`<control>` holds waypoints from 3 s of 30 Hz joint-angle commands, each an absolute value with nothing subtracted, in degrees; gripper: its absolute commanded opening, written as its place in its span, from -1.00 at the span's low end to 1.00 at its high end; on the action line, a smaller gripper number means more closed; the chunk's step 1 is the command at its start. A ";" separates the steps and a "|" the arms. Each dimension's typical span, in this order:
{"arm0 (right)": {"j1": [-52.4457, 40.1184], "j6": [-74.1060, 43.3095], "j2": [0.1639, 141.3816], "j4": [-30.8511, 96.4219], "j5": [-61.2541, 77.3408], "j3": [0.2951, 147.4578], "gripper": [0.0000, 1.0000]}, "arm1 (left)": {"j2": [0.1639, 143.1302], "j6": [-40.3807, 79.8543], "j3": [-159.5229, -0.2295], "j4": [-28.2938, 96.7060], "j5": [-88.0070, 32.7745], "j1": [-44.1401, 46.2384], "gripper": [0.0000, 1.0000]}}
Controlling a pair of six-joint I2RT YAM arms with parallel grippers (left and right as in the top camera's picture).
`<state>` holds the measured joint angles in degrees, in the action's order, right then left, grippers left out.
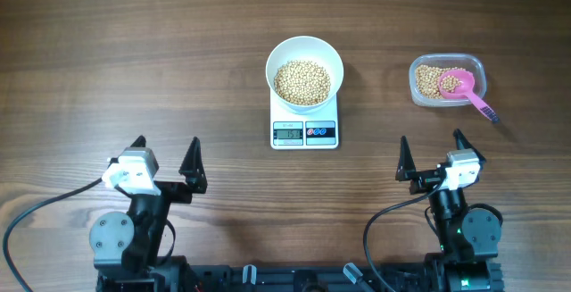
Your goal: Scoop item into bowl and weigh 150g on scale
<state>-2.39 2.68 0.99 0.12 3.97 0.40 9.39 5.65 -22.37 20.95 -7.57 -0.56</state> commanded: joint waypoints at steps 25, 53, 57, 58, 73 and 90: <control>-2.61 2.96 0.21 -0.01 2.98 0.30 0.99 | 0.14 3.11 -3.46 -7.14 -7.55 -1.26 1.00; -2.61 2.96 0.27 -0.01 2.98 0.30 0.99 | 0.14 1.65 -0.32 3.95 -7.22 -2.76 1.00; -2.61 2.96 0.27 -0.01 2.98 0.30 0.99 | 0.14 -0.75 -0.32 3.99 -7.05 -2.74 1.00; -2.61 2.96 0.27 -0.01 2.98 0.30 0.99 | 0.14 -2.13 -0.32 3.99 -7.05 -2.74 1.00; -2.61 2.96 0.27 -0.01 2.98 0.30 0.99 | 0.14 1.91 -0.32 4.56 -1.85 -2.79 1.00; -2.61 2.96 0.27 -0.01 2.98 0.30 1.00 | 0.14 -0.86 -0.32 4.60 -2.50 -2.96 1.00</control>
<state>-2.37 2.68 0.99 0.12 3.97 0.40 0.78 0.23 -0.62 4.14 -2.85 -2.44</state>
